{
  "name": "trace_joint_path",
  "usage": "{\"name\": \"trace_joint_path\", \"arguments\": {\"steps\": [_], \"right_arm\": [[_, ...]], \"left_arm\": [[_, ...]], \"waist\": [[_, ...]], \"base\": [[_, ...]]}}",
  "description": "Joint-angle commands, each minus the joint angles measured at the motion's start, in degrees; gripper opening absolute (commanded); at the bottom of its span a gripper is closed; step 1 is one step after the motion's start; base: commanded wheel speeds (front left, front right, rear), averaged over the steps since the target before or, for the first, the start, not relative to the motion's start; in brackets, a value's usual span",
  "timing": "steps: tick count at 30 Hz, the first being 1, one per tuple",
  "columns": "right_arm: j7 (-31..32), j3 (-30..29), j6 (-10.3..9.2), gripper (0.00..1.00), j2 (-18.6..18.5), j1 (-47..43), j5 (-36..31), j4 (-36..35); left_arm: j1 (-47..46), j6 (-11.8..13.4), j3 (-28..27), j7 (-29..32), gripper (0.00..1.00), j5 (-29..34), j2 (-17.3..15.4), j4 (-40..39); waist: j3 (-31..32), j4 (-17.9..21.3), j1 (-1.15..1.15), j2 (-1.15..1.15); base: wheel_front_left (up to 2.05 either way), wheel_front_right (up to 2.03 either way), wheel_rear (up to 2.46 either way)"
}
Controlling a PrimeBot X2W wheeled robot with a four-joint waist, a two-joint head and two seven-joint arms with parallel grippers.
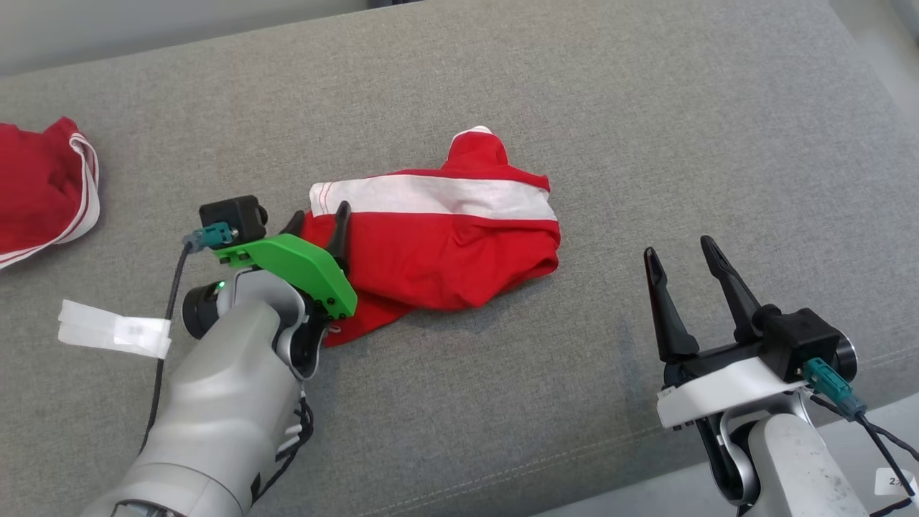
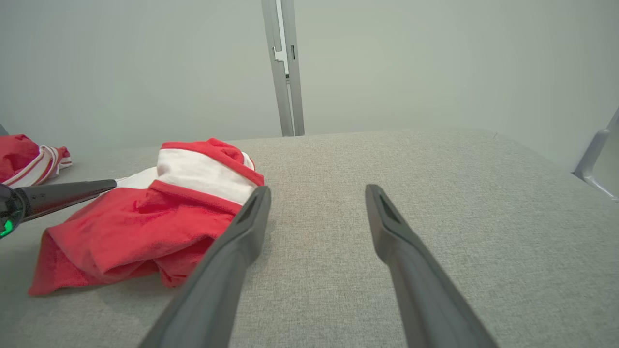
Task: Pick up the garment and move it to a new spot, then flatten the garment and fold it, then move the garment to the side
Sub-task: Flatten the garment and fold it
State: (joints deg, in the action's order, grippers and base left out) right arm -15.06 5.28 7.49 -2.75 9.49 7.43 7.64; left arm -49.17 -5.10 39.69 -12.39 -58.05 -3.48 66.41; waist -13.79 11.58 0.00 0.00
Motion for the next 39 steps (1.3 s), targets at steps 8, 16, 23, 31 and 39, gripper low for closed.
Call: {"name": "trace_joint_path", "arguments": {"steps": [8,16,23,31,39], "right_arm": [[-0.2,-0.3,0.0,1.0,-0.2,1.2,0.5,-0.3],[-0.2,-0.4,0.0,1.0,-0.2,1.5,0.6,-0.1],[-0.2,-1.5,0.0,1.0,-0.2,0.8,0.1,-0.2],[-0.2,-2.5,0.0,1.0,-0.2,-0.1,-0.2,-0.2],[-0.2,-2.7,0.0,1.0,-0.2,-1.6,-0.5,0.4]], "left_arm": [[-3.5,-1.7,-2.1,2.3,1.0,-3.5,-0.7,2.0],[-3.4,-2.4,-0.7,3.8,0.18,-4.5,-0.3,-1.0],[-2.4,-2.4,2.2,0.1,0.0,-2.8,-1.0,-4.7],[1.6,-2.4,2.4,-2.7,0.0,-0.6,-2.9,-12.6],[15.4,1.3,-6.6,-2.7,0.0,4.8,-8.5,-31.1]], "waist": [[-2.6,1.5,0.0,0.0],[-2.7,1.1,0.0,0.0],[-1.8,-0.3,0.0,0.0],[0.6,-3.9,0.0,0.0],[2.9,-8.0,0.0,0.0]], "base": [[0.0,0.0,0.0],[0.0,0.0,0.0],[0.0,0.0,0.0],[0.0,0.0,0.0],[0.0,0.0,0.0]]}}
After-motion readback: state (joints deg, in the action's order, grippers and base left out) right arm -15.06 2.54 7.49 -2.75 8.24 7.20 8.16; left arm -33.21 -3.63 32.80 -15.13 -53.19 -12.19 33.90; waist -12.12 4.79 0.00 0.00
